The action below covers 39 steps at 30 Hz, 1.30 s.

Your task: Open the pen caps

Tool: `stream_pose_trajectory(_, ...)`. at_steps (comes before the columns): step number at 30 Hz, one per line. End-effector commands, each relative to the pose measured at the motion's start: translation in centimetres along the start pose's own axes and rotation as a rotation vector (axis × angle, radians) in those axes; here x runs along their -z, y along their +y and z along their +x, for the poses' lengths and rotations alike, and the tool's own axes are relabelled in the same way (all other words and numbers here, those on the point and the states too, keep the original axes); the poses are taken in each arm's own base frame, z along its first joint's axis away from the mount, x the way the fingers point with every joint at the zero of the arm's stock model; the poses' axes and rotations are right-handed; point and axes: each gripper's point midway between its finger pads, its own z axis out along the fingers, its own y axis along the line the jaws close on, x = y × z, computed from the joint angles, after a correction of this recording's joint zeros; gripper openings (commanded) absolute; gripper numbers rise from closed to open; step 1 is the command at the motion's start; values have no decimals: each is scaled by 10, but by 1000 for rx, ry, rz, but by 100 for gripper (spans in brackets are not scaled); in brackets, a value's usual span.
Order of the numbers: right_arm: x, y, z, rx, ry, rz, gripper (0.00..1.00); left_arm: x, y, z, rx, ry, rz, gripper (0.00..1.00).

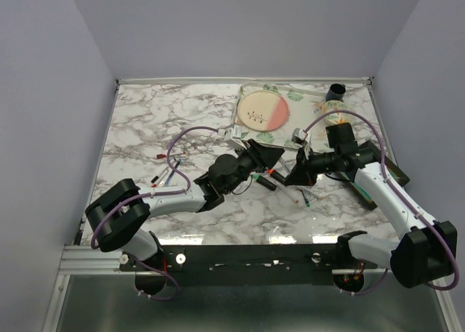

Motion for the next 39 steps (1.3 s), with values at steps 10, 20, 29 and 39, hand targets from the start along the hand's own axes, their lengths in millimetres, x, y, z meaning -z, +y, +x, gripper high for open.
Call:
stream_pose_trajectory(10, 1, 4, -9, 18, -9, -23, 38, 0, -14, 4, -28, 43, 69, 0)
stream_pose_trajectory(20, 2, -2, -14, 13, -23, 17, 52, -2, -8, 30, 42, 91, 87, 0)
stream_pose_trajectory(29, 2, -9, -15, -2, -22, 58, 42, -5, -6, 36, 45, 94, 86, 0)
stream_pose_trajectory(39, -3, -1, 6, -29, 48, -15, 1, 29, 64, -123, -4, -297, -166, 0)
